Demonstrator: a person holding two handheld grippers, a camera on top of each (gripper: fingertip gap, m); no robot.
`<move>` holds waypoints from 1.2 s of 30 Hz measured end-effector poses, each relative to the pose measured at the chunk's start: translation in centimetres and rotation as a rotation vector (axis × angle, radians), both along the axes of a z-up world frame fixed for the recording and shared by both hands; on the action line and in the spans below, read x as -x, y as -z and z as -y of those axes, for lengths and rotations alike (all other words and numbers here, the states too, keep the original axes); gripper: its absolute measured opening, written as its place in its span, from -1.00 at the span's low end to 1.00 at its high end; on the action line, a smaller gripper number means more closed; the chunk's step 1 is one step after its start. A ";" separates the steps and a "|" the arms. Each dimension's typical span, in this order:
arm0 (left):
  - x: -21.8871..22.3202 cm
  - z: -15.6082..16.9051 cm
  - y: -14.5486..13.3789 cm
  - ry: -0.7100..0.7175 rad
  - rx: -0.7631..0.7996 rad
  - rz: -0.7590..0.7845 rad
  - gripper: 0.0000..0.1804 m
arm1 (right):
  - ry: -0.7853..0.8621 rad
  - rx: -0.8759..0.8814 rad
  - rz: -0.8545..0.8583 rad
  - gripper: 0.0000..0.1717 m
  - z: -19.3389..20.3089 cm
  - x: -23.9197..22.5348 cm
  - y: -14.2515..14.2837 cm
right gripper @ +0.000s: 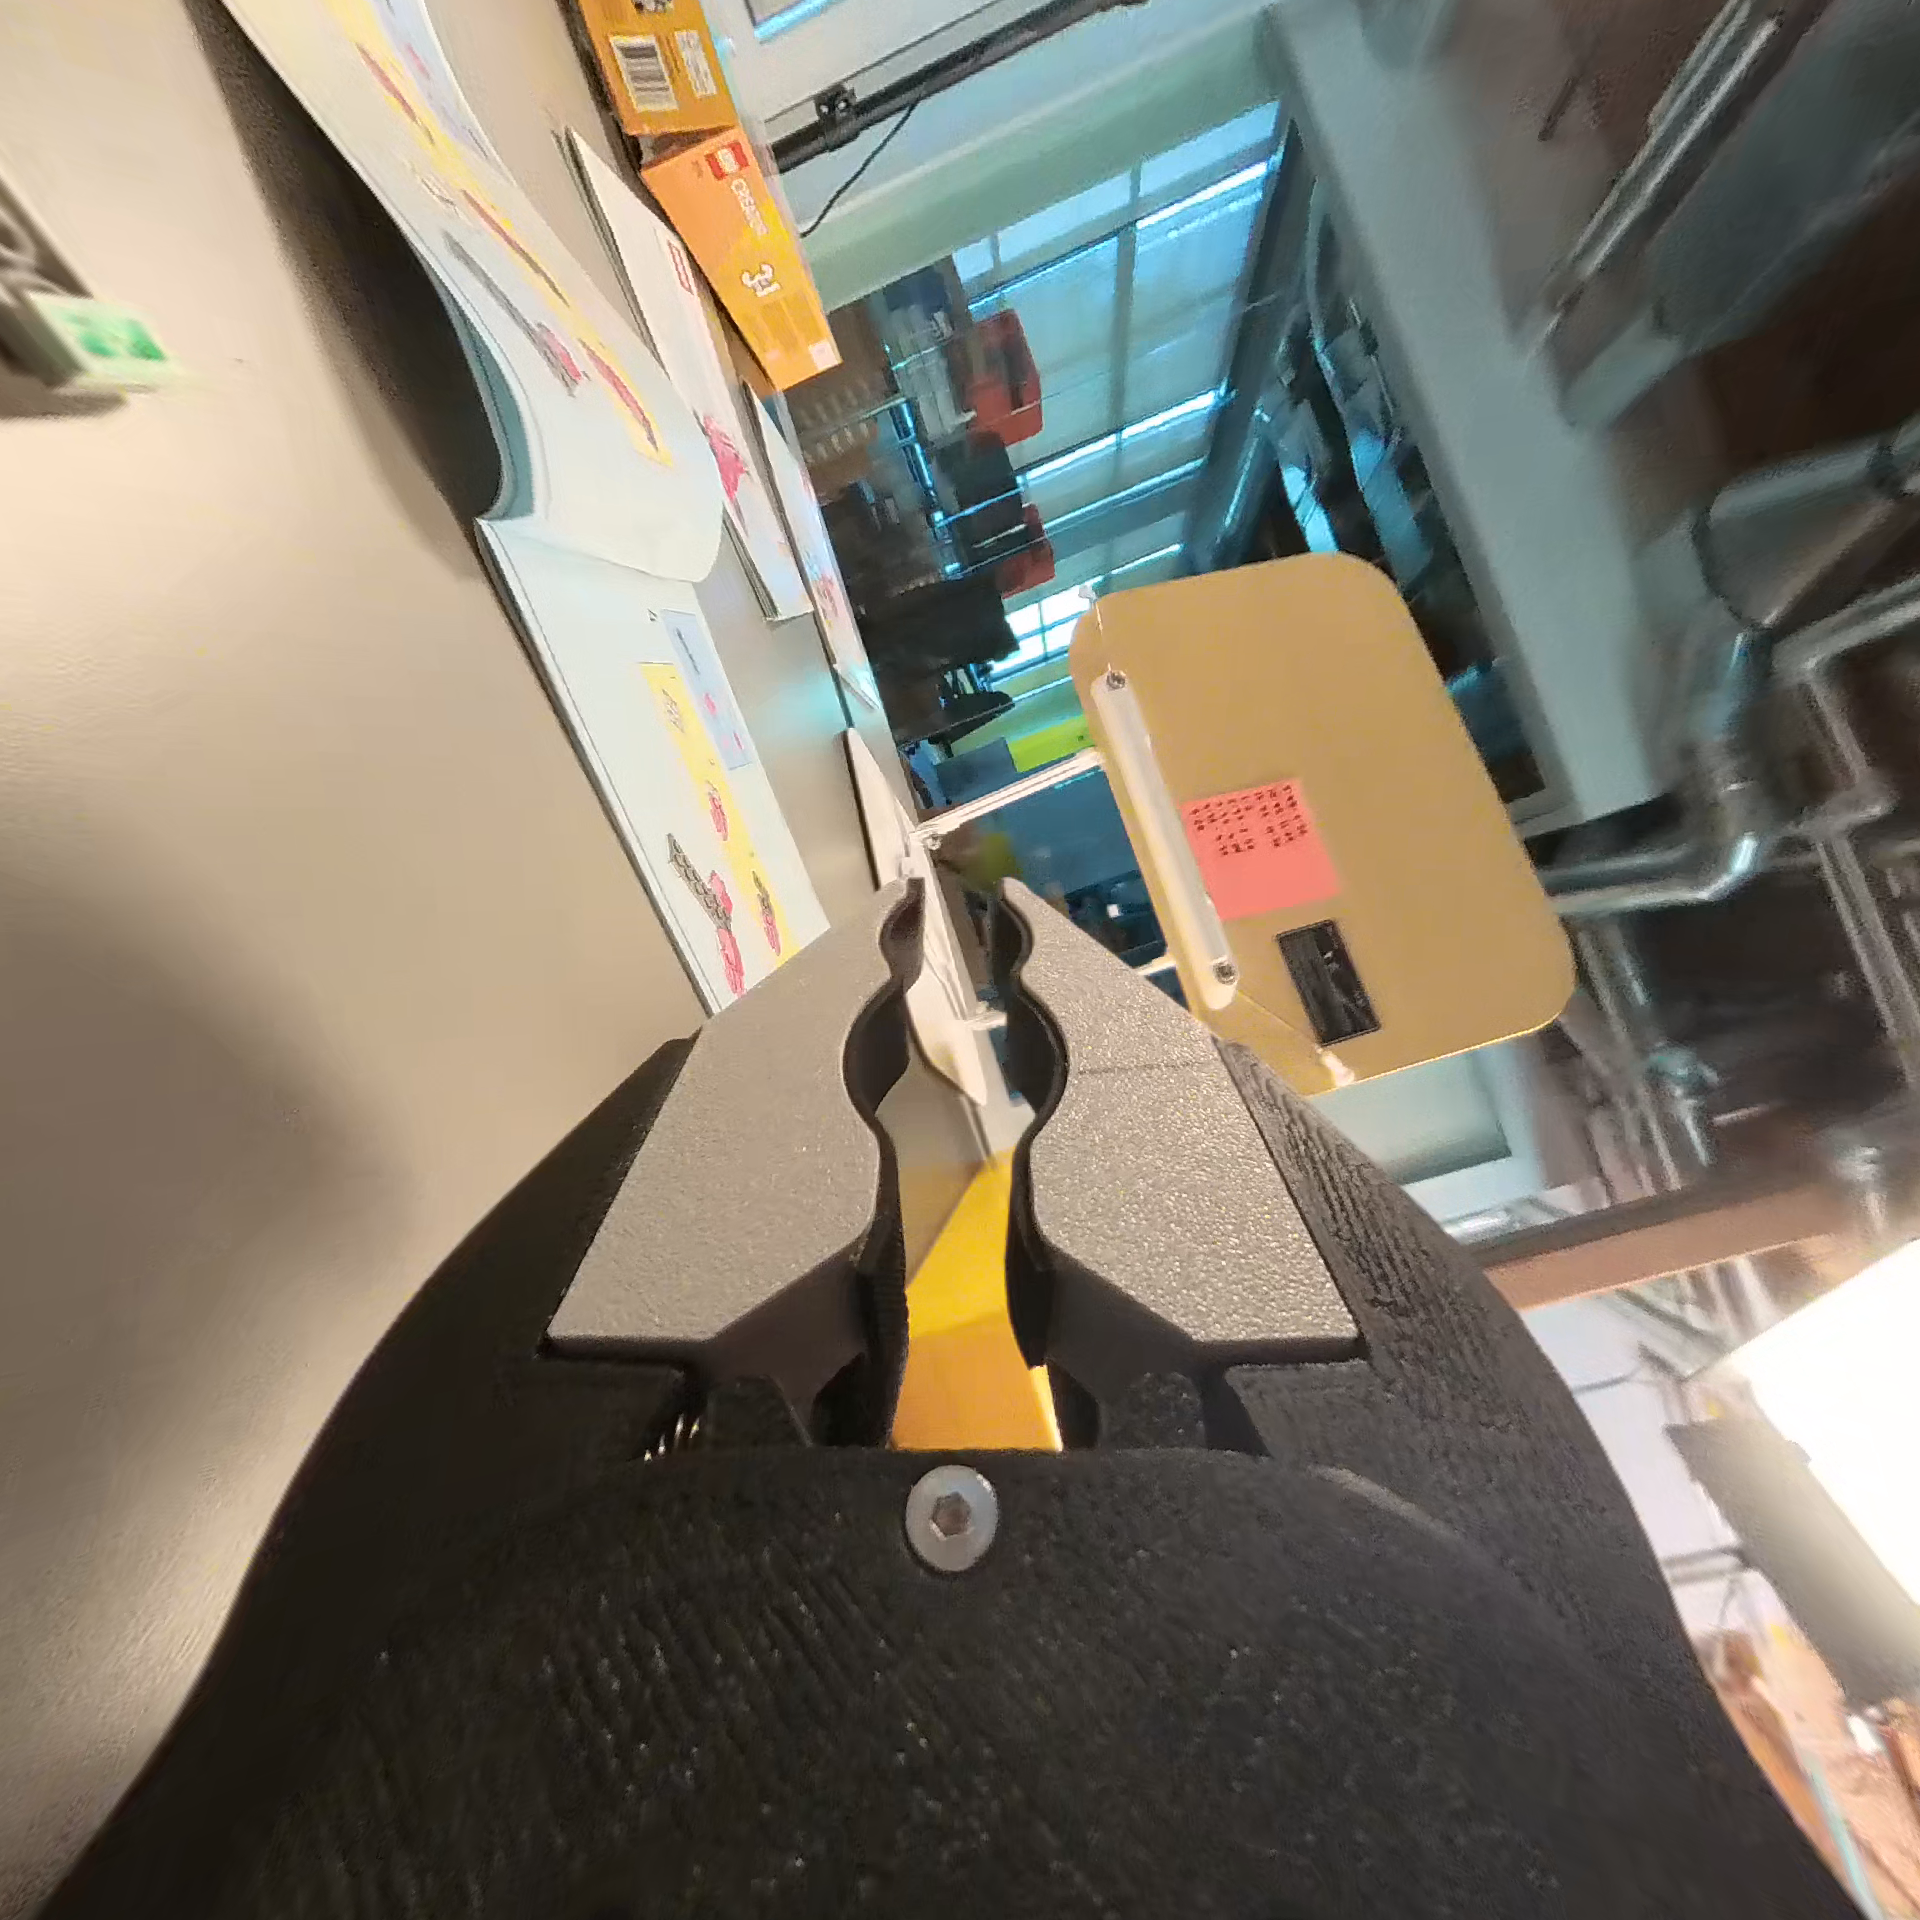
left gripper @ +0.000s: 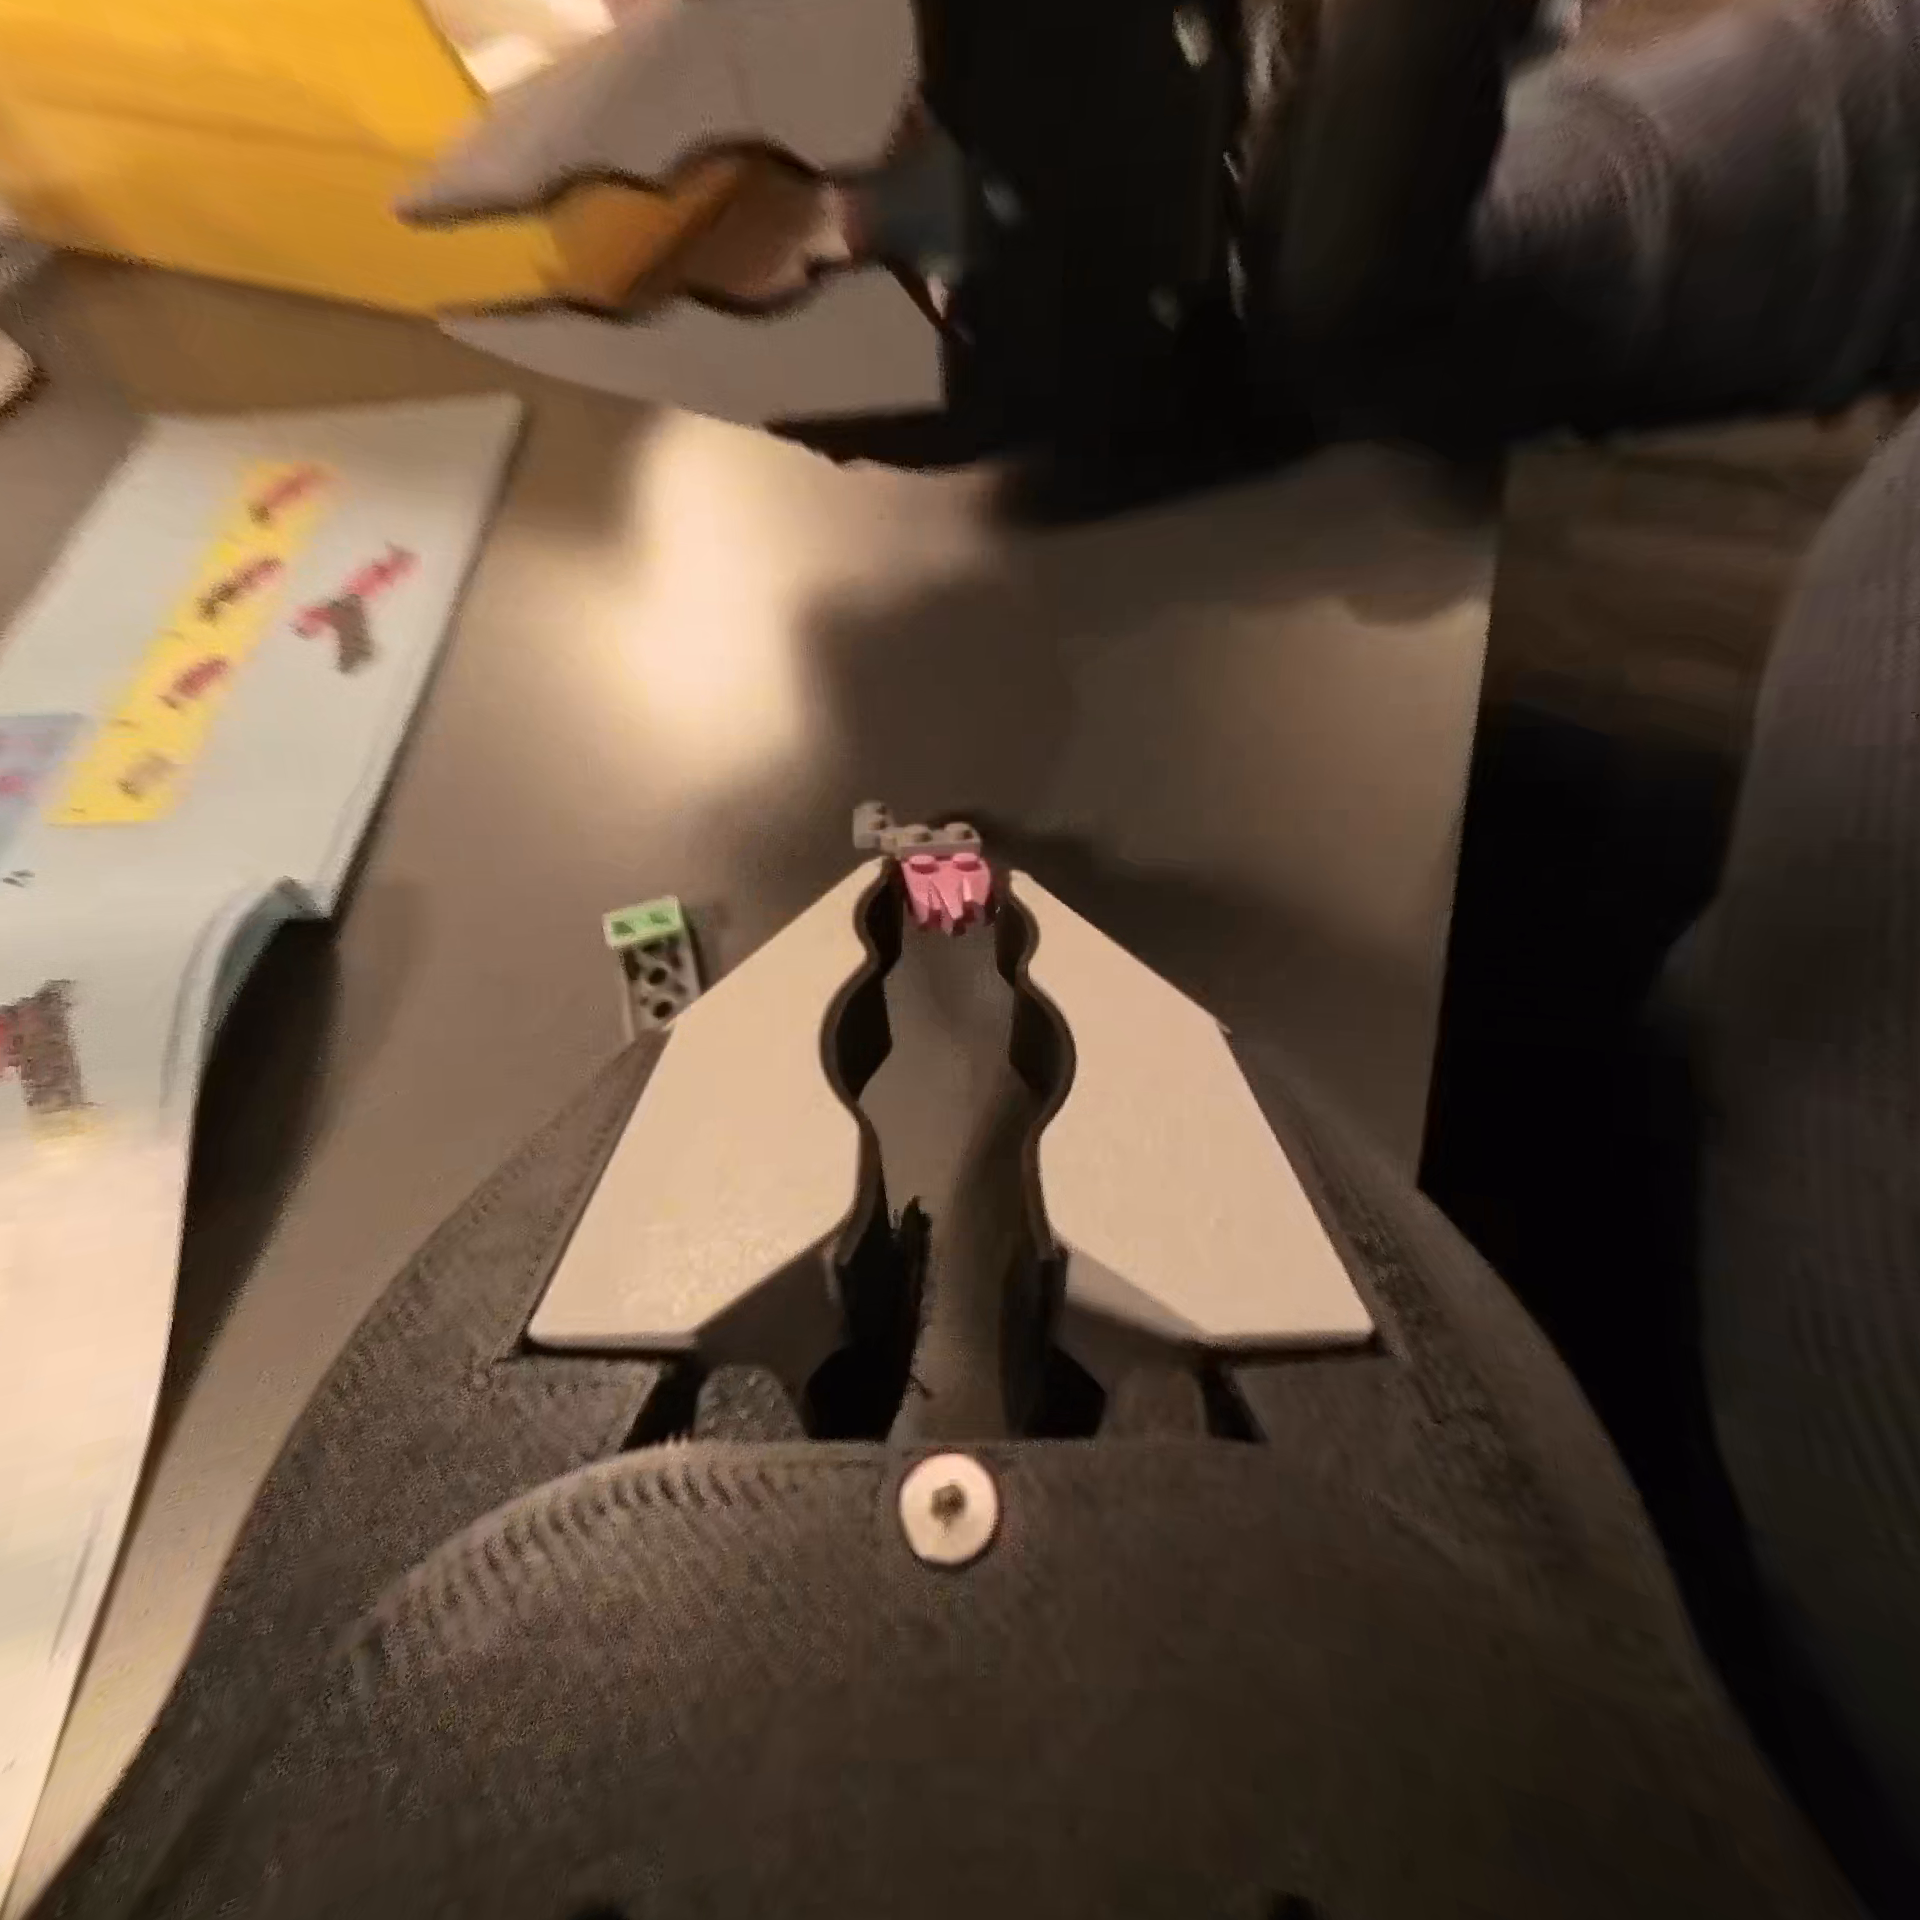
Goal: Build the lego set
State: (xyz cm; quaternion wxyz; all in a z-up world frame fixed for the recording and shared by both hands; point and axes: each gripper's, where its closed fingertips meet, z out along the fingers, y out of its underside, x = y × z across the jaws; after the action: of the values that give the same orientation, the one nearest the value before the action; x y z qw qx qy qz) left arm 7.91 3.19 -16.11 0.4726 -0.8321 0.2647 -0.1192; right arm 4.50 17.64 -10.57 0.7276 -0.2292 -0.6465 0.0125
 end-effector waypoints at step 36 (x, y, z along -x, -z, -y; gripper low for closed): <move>-0.3 1.7 2.3 0.100 0.116 -0.091 -0.57 | 0.062 0.231 -0.181 -0.98 -3.0 -0.6 -1.8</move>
State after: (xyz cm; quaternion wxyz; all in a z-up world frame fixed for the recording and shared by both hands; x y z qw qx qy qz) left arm 8.24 1.51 -18.44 0.4045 -0.8484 0.3197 -0.1200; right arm 5.12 20.64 -8.75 0.7517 -0.3291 -0.5651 0.0852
